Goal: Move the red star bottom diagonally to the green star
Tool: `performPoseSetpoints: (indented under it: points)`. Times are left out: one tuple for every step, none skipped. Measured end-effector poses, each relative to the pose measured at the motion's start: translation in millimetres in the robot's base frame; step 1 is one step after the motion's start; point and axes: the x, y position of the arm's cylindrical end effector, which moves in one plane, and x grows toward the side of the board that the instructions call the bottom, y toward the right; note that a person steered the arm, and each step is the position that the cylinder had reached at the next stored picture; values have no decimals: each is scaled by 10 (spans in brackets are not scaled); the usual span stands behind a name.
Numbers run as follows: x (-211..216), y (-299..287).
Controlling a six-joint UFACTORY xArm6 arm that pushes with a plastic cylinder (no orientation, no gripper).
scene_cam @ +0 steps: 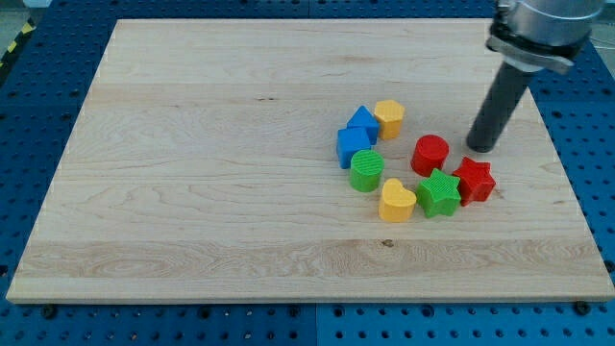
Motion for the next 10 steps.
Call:
performPoseSetpoints:
  points:
    - [71,-39]
    - [76,-39]
    - [140,-39]
    - [333,-39]
    - [368,-39]
    - [374,-39]
    - [436,-39]
    - [588,-39]
    - [650,-39]
    - [650,-109]
